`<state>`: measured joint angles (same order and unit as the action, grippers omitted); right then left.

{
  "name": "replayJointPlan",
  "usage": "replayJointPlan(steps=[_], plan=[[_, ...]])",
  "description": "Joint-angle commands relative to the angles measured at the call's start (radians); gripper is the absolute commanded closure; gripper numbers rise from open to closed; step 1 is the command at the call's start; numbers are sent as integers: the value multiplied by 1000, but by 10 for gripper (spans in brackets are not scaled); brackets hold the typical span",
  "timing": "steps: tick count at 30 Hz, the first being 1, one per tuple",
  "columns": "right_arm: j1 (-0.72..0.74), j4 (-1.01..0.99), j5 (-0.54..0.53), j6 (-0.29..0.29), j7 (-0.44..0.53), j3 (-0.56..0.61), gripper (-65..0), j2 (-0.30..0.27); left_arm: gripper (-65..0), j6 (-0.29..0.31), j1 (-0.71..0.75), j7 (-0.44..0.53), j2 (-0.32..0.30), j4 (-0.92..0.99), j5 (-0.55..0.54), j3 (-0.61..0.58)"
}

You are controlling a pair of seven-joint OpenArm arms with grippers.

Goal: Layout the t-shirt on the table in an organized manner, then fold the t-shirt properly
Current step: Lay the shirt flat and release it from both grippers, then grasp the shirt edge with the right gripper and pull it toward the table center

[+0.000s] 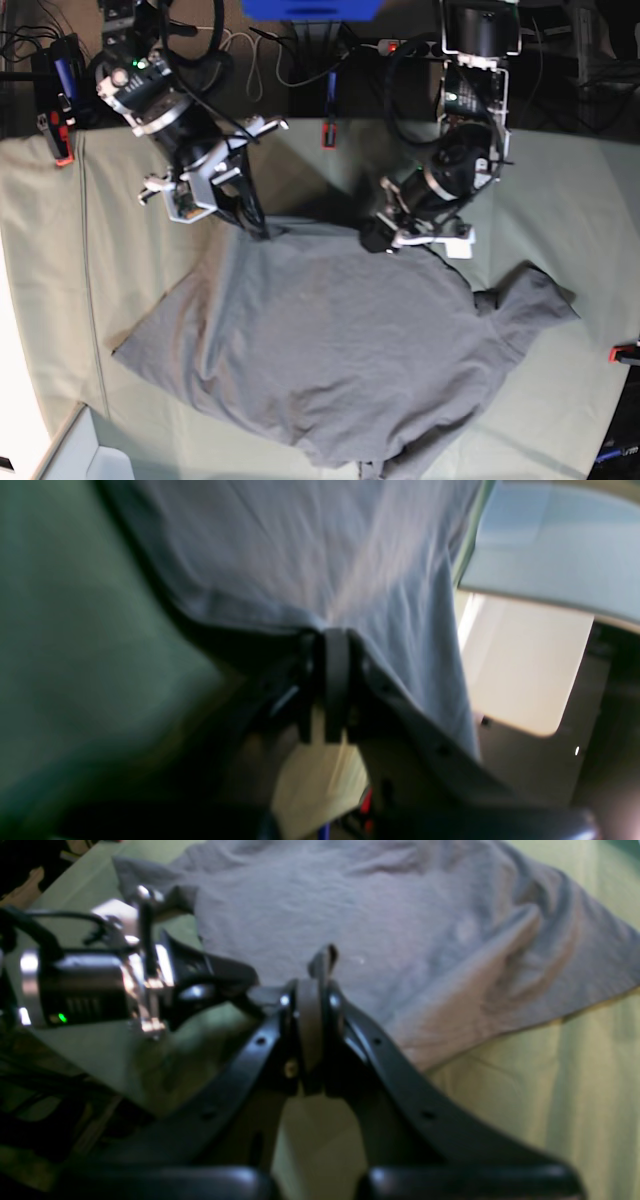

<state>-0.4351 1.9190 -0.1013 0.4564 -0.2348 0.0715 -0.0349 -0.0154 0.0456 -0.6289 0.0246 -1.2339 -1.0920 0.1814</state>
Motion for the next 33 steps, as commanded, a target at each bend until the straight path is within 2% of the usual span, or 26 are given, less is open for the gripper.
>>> replayJointPlan(steps=[1, 5, 9, 12, 15, 18, 21, 28, 33], plan=[[2, 21, -13, 3, 35, 18, 0, -3, 0, 13, -14, 2, -4, -19, -15, 17], [-12, 15, -13, 3, 28, 100, 0, -29, -2, 13, -8, 1, -58, -83, -23, 91], [-15, 6, -11, 3, 27, 199, -6, -73, -1, 13, 21, 1, -162, -116, -136, 185], [-6, -29, -11, 3, 27, 262, -94, -105, -1, 12, 38, 1, -260, -106, -264, 243], [14, -85, -11, 3, 27, 278, -193, -107, -1, 12, 50, 1, -346, -106, -333, 280], [22, -129, -11, 3, 27, 274, -252, -109, -1, 12, 64, 1, -407, -106, -356, 332], [61, -158, -15, 3, 27, 250, -279, -130, -1, 12, 79, 1, -453, -106, -346, 419], [196, -290, -15, 3, 27, 101, -281, -101, -1, 12, 66, 1, -532, -48, -346, 588], [227, -312, -16, 3, 27, 69, -281, -99, -1, 7, 15, 2, -570, -24, -340, 669]])
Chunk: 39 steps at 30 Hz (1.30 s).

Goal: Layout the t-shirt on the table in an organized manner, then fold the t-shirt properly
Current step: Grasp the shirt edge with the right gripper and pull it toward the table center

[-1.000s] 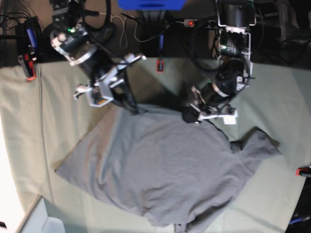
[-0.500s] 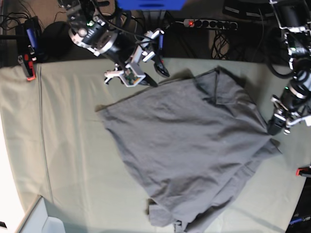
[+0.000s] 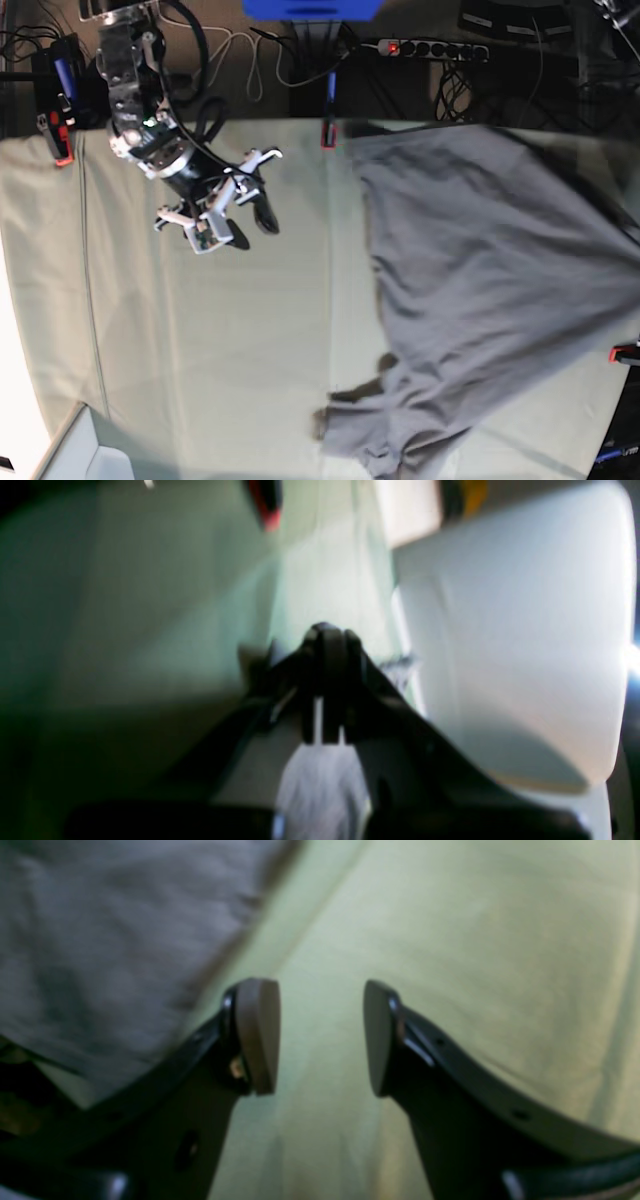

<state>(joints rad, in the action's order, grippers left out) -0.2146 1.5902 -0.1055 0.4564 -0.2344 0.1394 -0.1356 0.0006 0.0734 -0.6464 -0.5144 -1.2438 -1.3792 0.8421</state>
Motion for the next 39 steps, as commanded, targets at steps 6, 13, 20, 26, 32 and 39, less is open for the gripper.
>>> replayJointPlan(steps=[6, 13, 20, 26, 32, 39], plan=[[7, 17, -10, 3, 27, 22, -281, 17, -1, -9, -139, 20, -57, 48, 13, 38], [5, 17, -9, 3, 27, 50, -281, 37, -186, -12, -166, 18, -26, 66, 27, 21], [85, -7, -13, 3, -32, 64, -282, 86, -425, -6, -57, 17, 59, 48, 22, 67], [238, -164, -13, 3, -159, 70, -344, 192, -428, -4, 96, 17, 202, -77, 24, 69], [396, -408, -15, 3, -159, 154, -351, 279, -428, -6, 216, 13, 319, -149, 30, 65], [505, -675, -18, 3, -147, 205, -352, 293, -428, -4, 297, -52, 317, -142, 30, 73]])
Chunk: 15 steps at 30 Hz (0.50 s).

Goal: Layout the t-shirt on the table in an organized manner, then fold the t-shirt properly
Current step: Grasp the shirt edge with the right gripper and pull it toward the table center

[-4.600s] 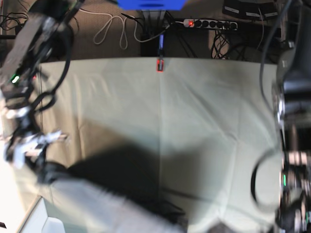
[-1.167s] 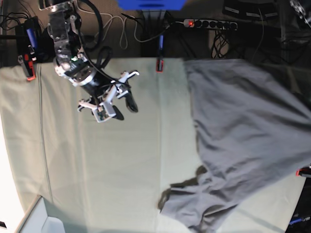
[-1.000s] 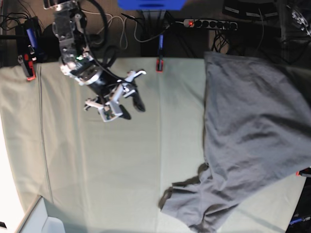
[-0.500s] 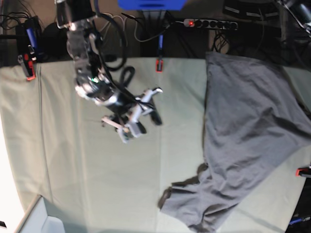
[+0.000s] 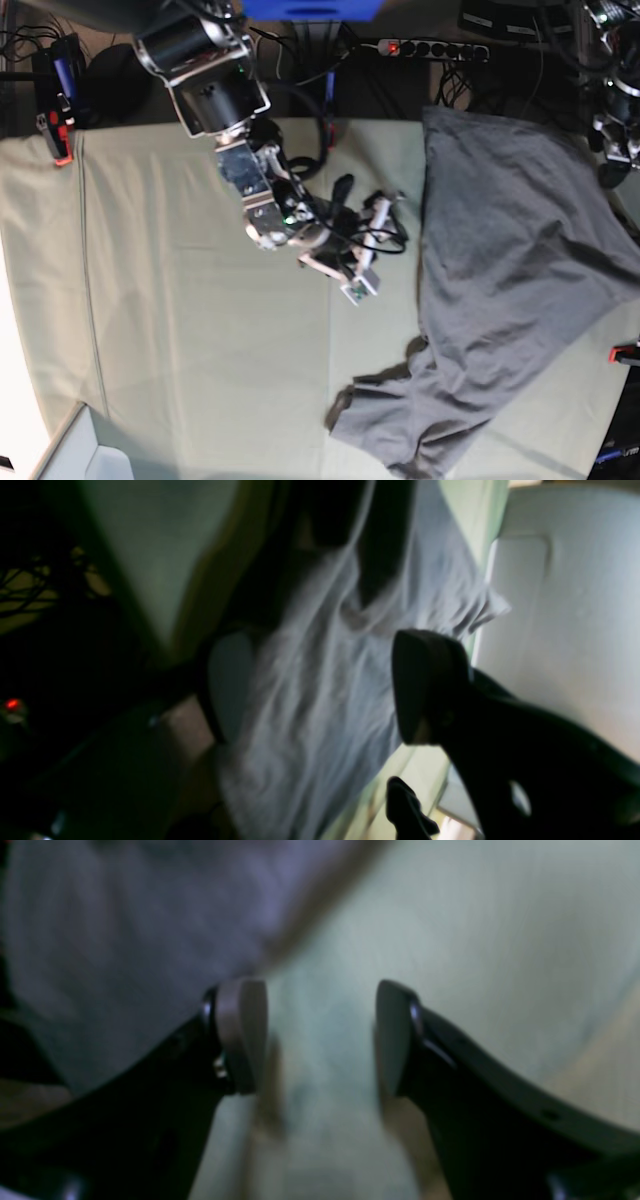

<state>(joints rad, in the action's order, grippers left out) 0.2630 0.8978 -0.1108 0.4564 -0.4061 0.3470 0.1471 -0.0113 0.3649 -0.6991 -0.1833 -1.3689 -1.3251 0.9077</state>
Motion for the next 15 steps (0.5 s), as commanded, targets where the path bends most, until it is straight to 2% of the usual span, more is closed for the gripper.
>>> replayJointPlan(steps=[1, 3, 7, 11, 15], plan=[[31, -4, -25, 3, 46, -2, -352, 10, -428, 7, 12, -1, -14, -22, -24, 8], [37, -38, -76, 3, 100, 13, -352, 10, -428, 7, 21, -3, -14, -22, -24, 8], [74, -128, -189, 3, 164, 145, -352, 10, -428, 7, 21, -3, -12, -24, -24, 3], [57, -138, -192, 3, 177, 231, -352, 10, -427, 7, 26, -6, -3, -24, -24, -2], [31, -136, -192, 3, 230, 248, -352, 10, -426, 7, 26, -6, 3, -24, -24, -71]])
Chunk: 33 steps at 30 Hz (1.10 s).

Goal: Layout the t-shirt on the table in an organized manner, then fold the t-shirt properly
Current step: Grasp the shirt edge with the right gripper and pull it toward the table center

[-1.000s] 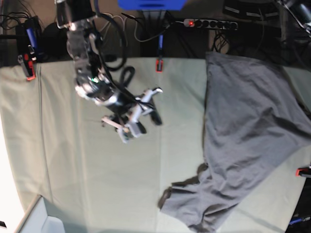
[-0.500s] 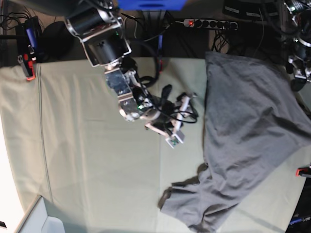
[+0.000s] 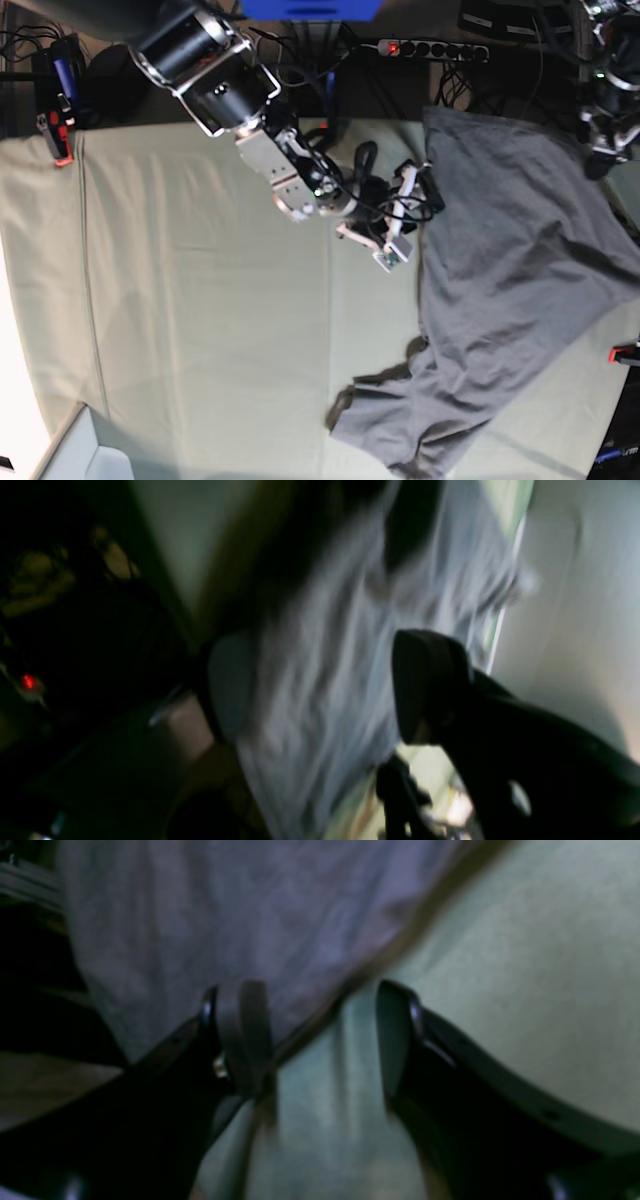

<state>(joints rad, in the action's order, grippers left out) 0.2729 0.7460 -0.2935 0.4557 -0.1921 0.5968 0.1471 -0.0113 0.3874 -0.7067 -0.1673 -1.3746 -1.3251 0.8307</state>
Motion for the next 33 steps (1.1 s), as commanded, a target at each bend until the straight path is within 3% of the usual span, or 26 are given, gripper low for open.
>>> replayJointPlan(steps=[1, 11, 19, 26, 33], plan=[[19, 16, -9, 4, 27, -2, -352, 10, -426, 7, -1, 2, -13, -18, -24, -6], [21, 14, -9, 4, 49, 38, -340, 10, -426, 7, 2, 3, -13, -18, -24, -58], [22, 16, -9, 4, 52, 167, -161, 10, -426, 7, -3, 3, -15, -18, -24, -58], [45, 10, -9, 1, 52, 167, -23, 10, -426, 7, -5, 3, -21, -12, -24, -58], [49, 27, -9, -1, 41, -1, -1, 10, -426, 7, -5, 3, -19, -19, -29, -58]])
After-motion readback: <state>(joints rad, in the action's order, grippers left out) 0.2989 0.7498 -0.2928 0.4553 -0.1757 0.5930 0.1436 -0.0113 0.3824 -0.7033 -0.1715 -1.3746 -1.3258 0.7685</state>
